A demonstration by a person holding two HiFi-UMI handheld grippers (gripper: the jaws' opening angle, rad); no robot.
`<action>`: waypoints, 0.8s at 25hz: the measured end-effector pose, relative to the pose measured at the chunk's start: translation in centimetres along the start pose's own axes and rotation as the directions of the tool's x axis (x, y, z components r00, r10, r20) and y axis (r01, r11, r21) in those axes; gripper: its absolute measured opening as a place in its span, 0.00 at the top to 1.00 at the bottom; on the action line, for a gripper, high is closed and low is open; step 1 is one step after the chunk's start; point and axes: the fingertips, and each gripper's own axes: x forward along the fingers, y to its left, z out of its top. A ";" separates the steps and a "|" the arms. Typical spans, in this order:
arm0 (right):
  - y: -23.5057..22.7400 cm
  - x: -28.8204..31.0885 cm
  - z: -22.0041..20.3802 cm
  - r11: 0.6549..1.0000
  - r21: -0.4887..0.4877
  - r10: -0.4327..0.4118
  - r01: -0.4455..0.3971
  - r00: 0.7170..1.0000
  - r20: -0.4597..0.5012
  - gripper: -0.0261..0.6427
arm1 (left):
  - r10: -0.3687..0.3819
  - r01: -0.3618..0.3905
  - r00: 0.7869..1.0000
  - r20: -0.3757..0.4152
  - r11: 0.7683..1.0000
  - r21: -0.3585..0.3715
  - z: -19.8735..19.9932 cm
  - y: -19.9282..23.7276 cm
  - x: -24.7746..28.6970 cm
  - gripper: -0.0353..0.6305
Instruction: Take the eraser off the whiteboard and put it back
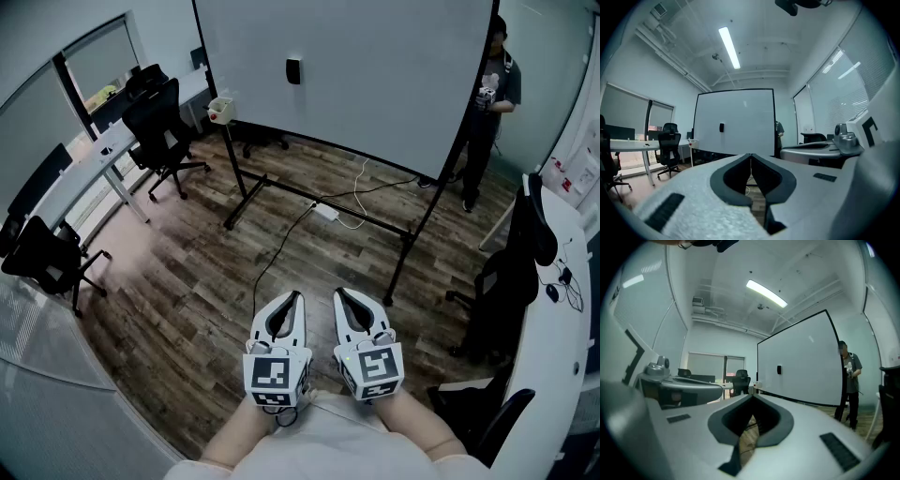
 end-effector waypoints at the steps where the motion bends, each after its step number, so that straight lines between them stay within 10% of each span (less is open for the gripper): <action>1: 0.0 0.0 -0.1 1.000 0.020 0.002 -0.002 1.000 0.003 0.92 | 0.003 -0.003 1.000 0.002 1.000 -0.002 0.0 0.0 0.0 0.92; 20: -0.8 2.4 -4.1 0.995 0.095 0.042 -0.035 0.996 -0.076 0.92 | -0.010 0.008 0.998 -0.059 0.999 -0.039 -2.9 0.5 3.3 0.92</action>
